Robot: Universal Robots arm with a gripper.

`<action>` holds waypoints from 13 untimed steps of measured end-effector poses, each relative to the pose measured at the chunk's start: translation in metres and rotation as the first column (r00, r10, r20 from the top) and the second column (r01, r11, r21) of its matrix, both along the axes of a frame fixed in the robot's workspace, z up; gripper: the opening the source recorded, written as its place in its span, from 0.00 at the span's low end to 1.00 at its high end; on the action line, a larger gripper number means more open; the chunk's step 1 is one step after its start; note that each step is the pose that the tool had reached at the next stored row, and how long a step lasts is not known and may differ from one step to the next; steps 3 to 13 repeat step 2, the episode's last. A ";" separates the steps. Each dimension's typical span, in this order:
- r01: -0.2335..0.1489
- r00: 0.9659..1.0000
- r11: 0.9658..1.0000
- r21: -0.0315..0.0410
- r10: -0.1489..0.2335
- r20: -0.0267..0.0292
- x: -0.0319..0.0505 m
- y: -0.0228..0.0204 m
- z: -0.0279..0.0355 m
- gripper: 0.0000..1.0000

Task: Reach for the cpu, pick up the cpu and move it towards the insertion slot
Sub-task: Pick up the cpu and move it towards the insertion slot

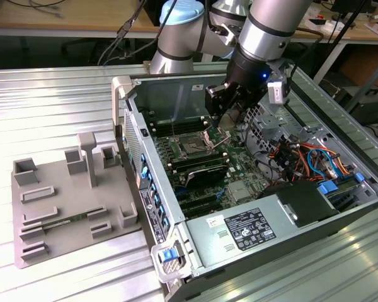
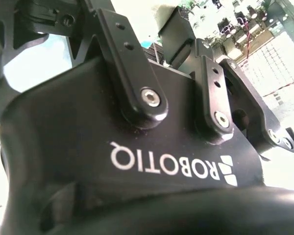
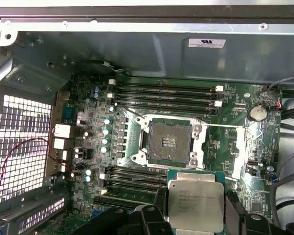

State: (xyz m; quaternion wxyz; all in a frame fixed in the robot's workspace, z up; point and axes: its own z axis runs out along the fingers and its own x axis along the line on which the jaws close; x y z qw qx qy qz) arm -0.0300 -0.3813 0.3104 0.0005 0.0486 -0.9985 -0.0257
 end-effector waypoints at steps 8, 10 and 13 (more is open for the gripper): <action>0.000 1.000 1.000 0.000 0.000 0.000 0.0000 0.0116 -0.0007 0.55; 0.000 1.000 1.000 0.000 0.000 0.000 0.0000 0.0116 -0.0007 0.55; 0.000 1.000 1.000 0.000 0.000 0.000 0.0000 0.0116 -0.0007 0.55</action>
